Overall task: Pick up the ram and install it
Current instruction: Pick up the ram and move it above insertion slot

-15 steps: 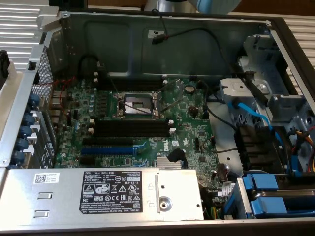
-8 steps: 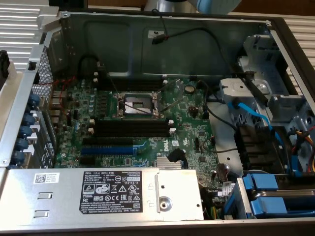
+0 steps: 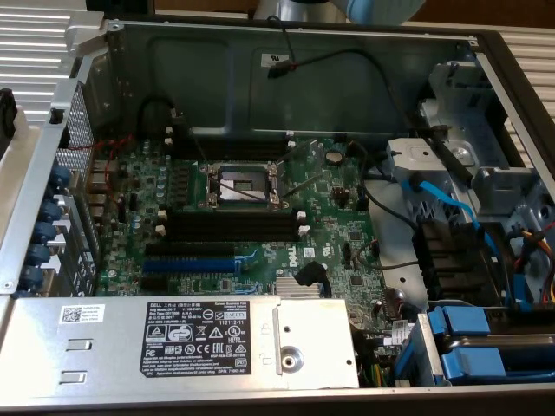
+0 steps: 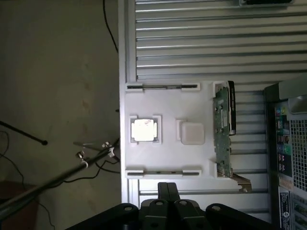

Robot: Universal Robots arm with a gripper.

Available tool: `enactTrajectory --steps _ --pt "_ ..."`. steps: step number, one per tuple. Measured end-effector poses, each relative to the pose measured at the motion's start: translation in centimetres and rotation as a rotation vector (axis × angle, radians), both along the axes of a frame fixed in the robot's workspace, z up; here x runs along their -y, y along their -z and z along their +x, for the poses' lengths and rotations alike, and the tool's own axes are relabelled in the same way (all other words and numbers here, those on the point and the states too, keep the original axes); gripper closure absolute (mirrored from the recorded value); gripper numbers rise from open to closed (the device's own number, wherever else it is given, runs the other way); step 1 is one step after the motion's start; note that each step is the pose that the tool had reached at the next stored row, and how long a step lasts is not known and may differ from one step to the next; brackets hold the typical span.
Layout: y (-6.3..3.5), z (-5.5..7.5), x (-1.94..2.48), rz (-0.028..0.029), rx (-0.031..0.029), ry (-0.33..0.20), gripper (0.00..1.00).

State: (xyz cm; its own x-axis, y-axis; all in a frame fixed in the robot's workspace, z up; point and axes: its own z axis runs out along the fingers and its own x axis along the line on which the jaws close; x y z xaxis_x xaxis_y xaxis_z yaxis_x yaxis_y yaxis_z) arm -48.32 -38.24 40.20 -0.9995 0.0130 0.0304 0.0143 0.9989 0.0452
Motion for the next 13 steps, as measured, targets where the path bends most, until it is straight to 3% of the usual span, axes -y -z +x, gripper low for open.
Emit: enactTrajectory --steps 13 --pt "0.02 -0.01 0.00 0.0000 0.0001 -0.448 0.90"
